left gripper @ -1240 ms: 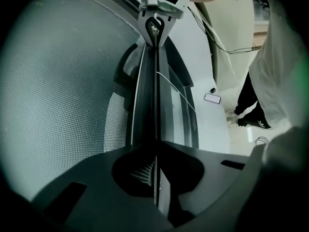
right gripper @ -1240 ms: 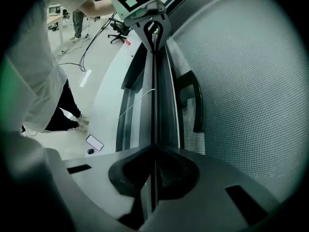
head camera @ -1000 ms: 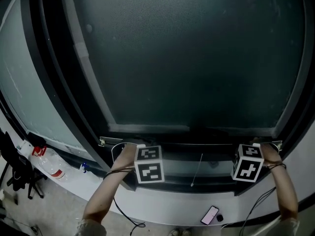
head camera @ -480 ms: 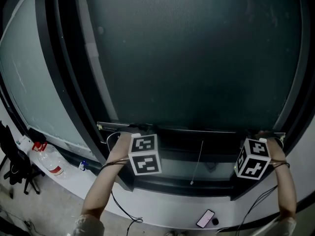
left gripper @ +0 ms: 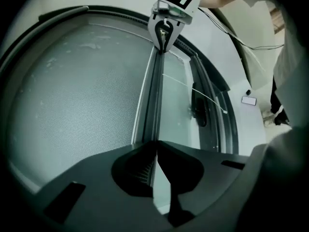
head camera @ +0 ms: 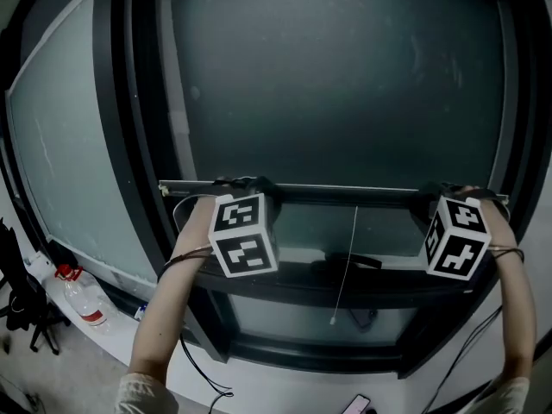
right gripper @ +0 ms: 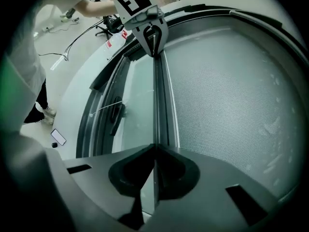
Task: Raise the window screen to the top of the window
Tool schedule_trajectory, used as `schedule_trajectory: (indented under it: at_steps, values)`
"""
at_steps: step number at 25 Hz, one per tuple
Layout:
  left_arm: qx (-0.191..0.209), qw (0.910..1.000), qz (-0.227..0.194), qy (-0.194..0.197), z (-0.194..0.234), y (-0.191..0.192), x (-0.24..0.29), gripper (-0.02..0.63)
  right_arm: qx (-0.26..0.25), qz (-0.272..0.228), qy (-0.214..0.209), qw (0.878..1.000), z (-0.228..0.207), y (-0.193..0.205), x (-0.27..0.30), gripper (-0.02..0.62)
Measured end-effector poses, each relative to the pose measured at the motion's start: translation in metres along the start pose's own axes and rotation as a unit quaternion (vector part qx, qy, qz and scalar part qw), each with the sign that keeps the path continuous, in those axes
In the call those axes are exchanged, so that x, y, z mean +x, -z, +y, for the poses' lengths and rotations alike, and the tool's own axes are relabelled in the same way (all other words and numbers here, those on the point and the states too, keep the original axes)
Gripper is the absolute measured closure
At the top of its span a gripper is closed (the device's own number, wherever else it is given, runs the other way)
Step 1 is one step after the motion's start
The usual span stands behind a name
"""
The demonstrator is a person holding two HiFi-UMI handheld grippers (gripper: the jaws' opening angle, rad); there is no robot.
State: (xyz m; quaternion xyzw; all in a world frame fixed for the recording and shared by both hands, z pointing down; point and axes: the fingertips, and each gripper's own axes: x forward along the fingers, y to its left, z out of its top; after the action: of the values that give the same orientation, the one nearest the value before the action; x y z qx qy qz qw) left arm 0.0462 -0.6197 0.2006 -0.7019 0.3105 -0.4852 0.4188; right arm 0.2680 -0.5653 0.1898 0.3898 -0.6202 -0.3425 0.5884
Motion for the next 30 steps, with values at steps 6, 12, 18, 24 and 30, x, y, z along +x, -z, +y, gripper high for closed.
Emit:
schedule_trajectory:
  at_steps: [6, 12, 18, 24, 30]
  values:
    - [0.038, 0.9953, -0.005, -0.089, 0.087, -0.017, -0.036, 0.586, -0.015, 0.001, 0.072, 0.997, -0.084, -0.005, -0.04, 0.578]
    - [0.069, 0.9797, 0.001, -0.189, 0.165, -0.026, -0.069, 0.586, -0.036, 0.016, 0.134, 0.99, -0.16, -0.018, -0.073, 0.578]
    - [0.07, 0.9634, 0.011, -0.259, 0.248, -0.044, -0.108, 0.586, -0.06, 0.036, 0.227, 0.971, -0.24, -0.024, -0.117, 0.577]
    - [0.076, 0.9433, 0.042, -0.321, 0.325, -0.057, -0.143, 0.586, -0.056, 0.045, 0.299, 0.952, -0.316, -0.035, -0.156, 0.578]
    - [0.092, 0.8965, 0.012, -0.433, 0.386, -0.071, -0.174, 0.588, -0.056, 0.042, 0.365, 0.928, -0.375, -0.038, -0.19, 0.578]
